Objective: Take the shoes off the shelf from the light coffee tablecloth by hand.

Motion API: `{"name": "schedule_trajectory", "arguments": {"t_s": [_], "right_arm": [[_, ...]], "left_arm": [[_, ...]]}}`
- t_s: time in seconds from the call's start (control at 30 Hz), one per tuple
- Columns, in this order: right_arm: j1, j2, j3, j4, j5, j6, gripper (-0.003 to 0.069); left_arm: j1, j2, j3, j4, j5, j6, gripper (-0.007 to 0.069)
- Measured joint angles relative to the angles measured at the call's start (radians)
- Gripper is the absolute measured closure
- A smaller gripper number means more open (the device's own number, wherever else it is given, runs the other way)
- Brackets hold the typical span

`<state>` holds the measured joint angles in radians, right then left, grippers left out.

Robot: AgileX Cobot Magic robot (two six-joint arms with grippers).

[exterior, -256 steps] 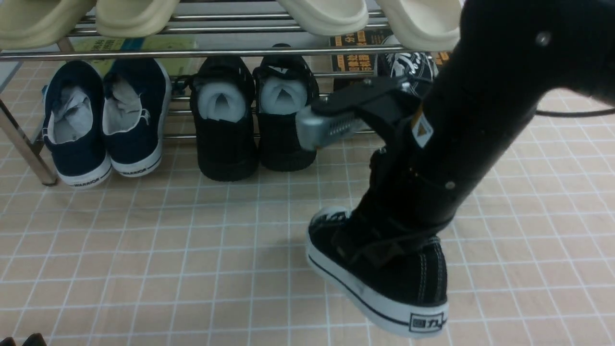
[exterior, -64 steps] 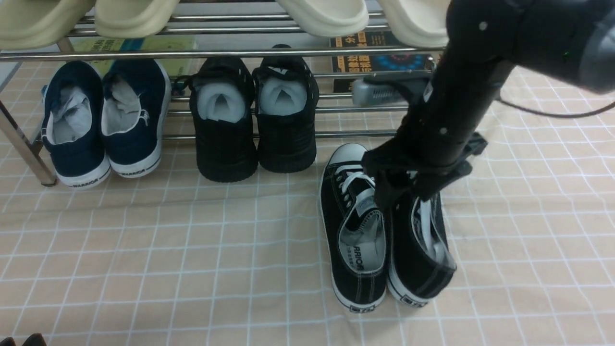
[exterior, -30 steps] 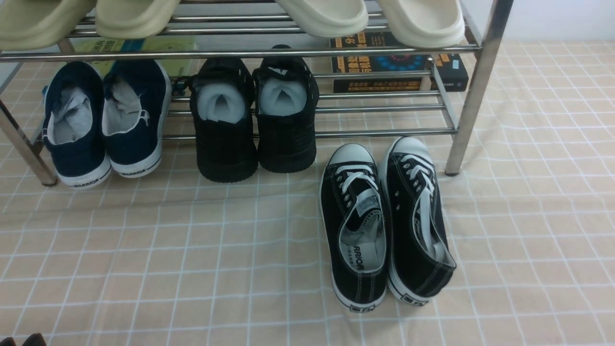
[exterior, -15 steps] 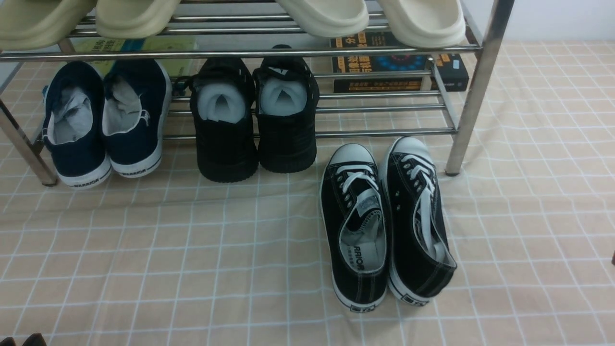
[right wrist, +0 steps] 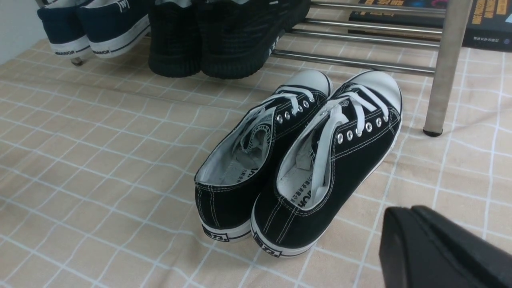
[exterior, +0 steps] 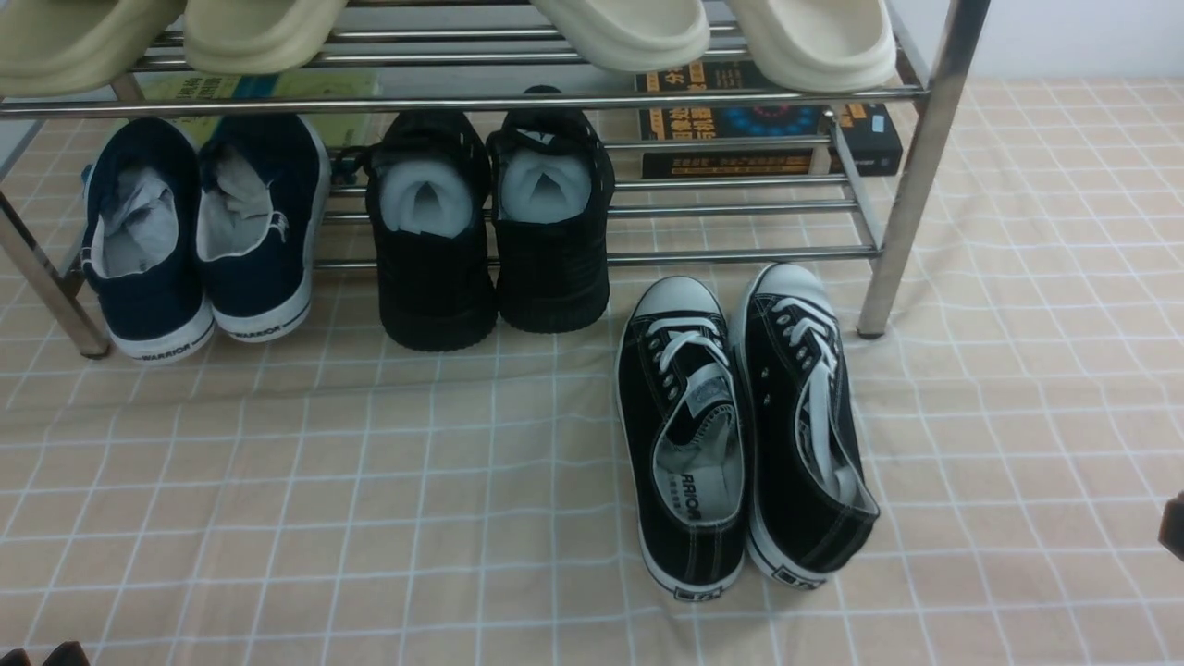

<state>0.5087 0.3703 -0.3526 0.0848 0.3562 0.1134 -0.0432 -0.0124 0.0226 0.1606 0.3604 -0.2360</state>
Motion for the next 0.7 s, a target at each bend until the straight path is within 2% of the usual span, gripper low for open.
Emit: {"name": "schedule_trajectory", "arguments": {"t_s": [0.2,0.33,0.37,0.5,0.7], "right_arm": [[-0.014,-0.036,0.061,0.001,-0.031,-0.015,0.0653],[-0.099,-0.09,0.115,-0.002,-0.063,-0.088,0.0651],[-0.179,-0.133,0.164,-0.002,-0.079,-0.137,0.0649],[-0.327,-0.218,0.252,-0.002,-0.083,-0.177,0.0645],[-0.49,-0.332,0.356,-0.006,-0.083,-0.183,0.0638]], "left_arm": [[0.0,0.0,0.0,0.0,0.0,0.0,0.0383],[0.0,0.0,0.0,0.0,0.0,0.0,0.0383],[0.0,0.0,0.0,0.0,0.0,0.0,0.0383],[0.0,0.0,0.0,0.0,0.0,0.0,0.0383],[0.0,0.0,0.0,0.0,0.0,0.0,0.0383]]}}
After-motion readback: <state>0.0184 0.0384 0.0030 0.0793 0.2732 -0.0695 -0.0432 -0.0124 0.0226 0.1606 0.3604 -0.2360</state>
